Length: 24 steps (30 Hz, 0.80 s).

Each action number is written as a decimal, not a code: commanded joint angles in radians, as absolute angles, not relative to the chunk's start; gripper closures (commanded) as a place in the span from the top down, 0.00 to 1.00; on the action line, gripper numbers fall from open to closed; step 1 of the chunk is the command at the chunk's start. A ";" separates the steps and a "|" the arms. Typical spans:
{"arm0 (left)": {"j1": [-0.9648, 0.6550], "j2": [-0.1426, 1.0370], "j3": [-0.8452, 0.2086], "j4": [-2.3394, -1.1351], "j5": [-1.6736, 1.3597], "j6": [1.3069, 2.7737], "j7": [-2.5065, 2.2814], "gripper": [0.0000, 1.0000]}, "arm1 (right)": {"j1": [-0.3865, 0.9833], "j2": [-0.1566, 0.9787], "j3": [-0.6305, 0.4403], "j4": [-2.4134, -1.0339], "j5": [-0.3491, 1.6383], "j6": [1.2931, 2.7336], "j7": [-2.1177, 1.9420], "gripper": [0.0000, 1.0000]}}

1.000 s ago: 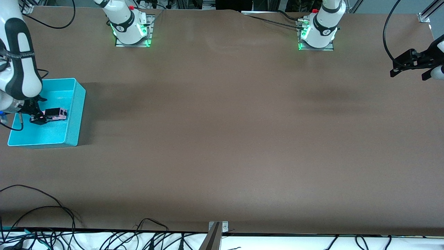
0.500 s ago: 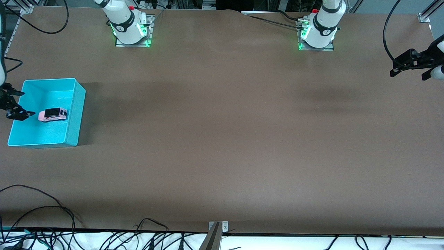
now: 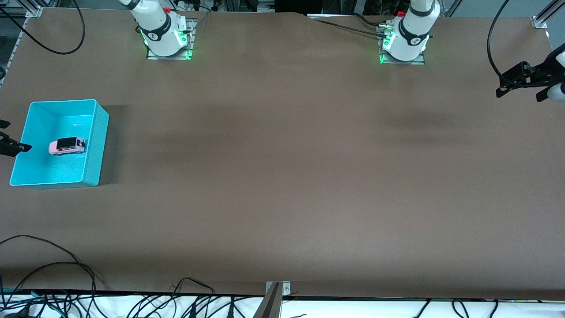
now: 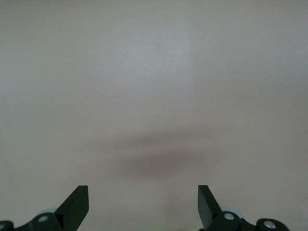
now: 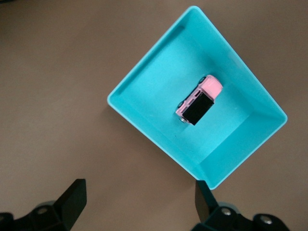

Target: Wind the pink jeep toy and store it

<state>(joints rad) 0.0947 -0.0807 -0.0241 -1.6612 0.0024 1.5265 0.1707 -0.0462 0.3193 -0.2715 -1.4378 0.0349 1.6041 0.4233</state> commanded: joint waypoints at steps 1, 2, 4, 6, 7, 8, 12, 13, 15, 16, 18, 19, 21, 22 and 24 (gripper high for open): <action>0.097 -0.069 -0.023 -1.634 -0.006 1.505 0.164 1.00 | -0.054 0.264 -0.216 -1.440 0.028 1.582 0.330 1.00; 0.097 -0.069 -0.025 -1.634 -0.006 1.505 0.164 1.00 | -0.054 0.252 -0.212 -1.446 0.026 1.583 0.310 1.00; 0.097 -0.069 -0.025 -1.634 -0.006 1.505 0.164 1.00 | -0.054 0.223 -0.198 -1.459 0.026 1.592 0.250 1.00; 0.097 -0.069 -0.025 -1.634 -0.006 1.505 0.164 1.00 | -0.054 0.192 -0.181 -1.476 0.026 1.595 0.180 1.00; 0.097 -0.069 -0.025 -1.634 -0.006 1.505 0.164 1.00 | -0.054 0.178 -0.172 -1.483 0.028 1.595 0.149 1.00; 0.097 -0.069 -0.025 -1.634 -0.006 1.505 0.164 1.00 | -0.054 0.160 -0.166 -1.494 0.028 1.595 0.117 1.00; 0.097 -0.069 -0.025 -1.634 -0.006 1.505 0.164 1.00 | -0.054 0.097 -0.120 -1.542 0.028 1.594 0.040 1.00; 0.097 -0.069 -0.025 -1.634 -0.006 1.506 0.164 1.00 | -0.054 0.086 -0.101 -1.551 0.028 1.591 0.034 1.00; 0.097 -0.069 -0.025 -1.634 -0.006 1.505 0.164 1.00 | -0.054 0.068 -0.060 -1.566 0.025 1.589 0.034 1.00; 0.097 -0.069 -0.025 -1.634 -0.006 1.505 0.164 1.00 | -0.054 0.061 -0.039 -1.569 0.023 1.589 0.035 1.00; 0.097 -0.069 -0.025 -1.634 -0.006 1.505 0.164 1.00 | -0.055 0.057 0.001 -1.572 0.020 1.586 0.035 1.00; 0.097 -0.069 -0.025 -1.634 -0.006 1.503 0.164 1.00 | -0.057 0.054 0.017 -1.572 0.018 1.585 0.035 1.00; 0.097 -0.069 -0.025 -1.634 -0.006 1.500 0.164 1.00 | -0.057 0.049 0.043 -1.572 0.017 1.585 0.037 1.00; 0.097 -0.069 -0.025 -1.634 -0.006 1.500 0.164 1.00 | -0.057 0.048 0.051 -1.572 0.017 1.585 0.037 1.00; 0.097 -0.069 -0.025 -1.634 -0.006 1.500 0.163 1.00 | -0.057 0.048 0.066 -1.572 0.018 1.586 0.040 1.00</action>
<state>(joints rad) 0.0947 -0.0807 -0.0243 -1.6612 0.0024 1.5246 0.1706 -0.0454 0.0776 0.0230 -1.5368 0.0293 1.5812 0.0603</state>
